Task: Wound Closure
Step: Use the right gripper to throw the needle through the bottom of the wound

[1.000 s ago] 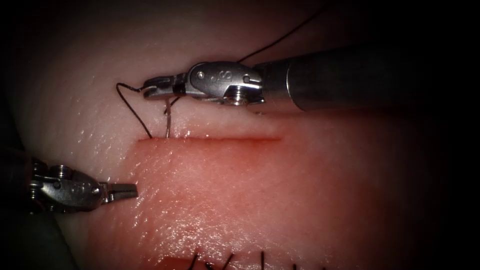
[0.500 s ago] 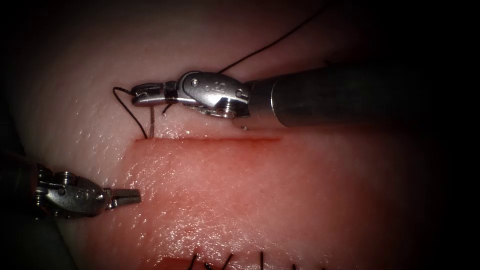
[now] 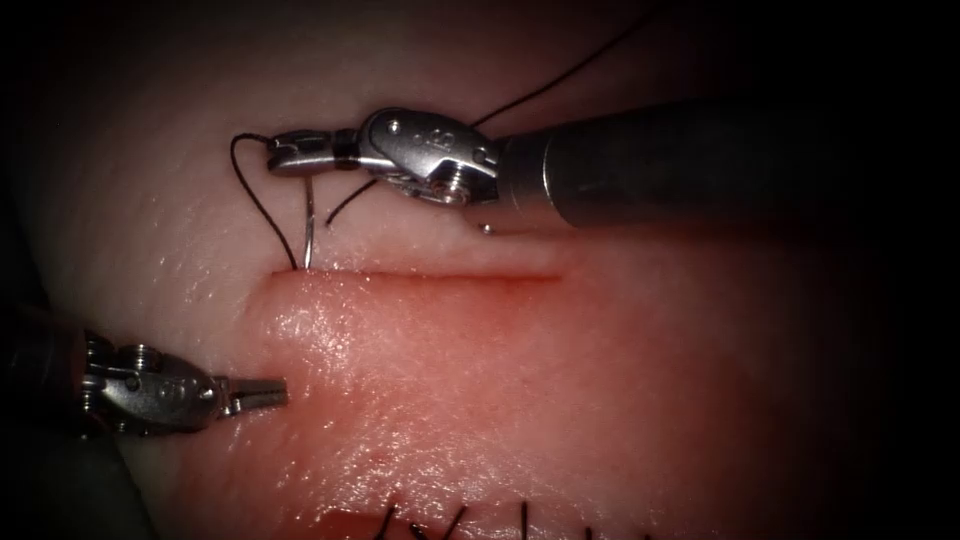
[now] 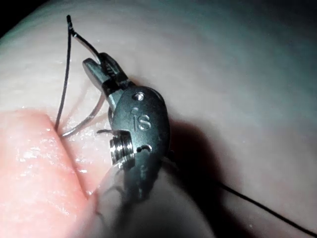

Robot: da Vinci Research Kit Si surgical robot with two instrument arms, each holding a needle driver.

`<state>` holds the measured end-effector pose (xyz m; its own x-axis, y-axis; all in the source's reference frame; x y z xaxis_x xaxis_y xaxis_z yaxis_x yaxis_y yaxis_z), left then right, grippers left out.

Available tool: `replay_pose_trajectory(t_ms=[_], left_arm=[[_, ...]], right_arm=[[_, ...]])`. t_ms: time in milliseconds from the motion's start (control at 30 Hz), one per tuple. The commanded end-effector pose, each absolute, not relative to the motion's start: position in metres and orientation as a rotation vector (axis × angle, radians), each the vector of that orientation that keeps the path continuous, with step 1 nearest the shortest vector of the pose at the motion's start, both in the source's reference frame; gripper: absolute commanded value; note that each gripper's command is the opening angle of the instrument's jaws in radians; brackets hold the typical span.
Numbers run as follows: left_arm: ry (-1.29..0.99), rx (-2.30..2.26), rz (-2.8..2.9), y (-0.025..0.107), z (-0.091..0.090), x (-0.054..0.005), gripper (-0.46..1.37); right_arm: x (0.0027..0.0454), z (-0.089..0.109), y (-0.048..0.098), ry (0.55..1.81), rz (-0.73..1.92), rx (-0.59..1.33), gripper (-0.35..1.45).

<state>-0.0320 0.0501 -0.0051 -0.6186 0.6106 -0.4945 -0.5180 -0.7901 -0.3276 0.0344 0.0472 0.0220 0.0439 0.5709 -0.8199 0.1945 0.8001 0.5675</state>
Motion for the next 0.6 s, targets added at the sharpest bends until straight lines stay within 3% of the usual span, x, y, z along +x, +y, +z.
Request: replay_pose_trajectory(t_ms=[33, 333, 600], left_arm=[[-0.207, -0.799, 2.362, 0.0502, -0.0050, -0.0321, -0.35], [-0.211, -0.799, 2.364, 0.0508, -0.0046, -0.0323, -0.35], [-0.215, -0.800, 2.361, 0.0510, -0.0044, -0.0321, -0.35]], right_arm=[[0.0347, 0.0221, 0.0470, 1.546, 0.342, 0.654, -0.35], [0.0363, 0.0231, 0.0466, 1.624, 0.492, 0.802, -0.35], [0.0377, 0.0233, 0.0434, 1.570, 0.713, 0.965, -0.35]])
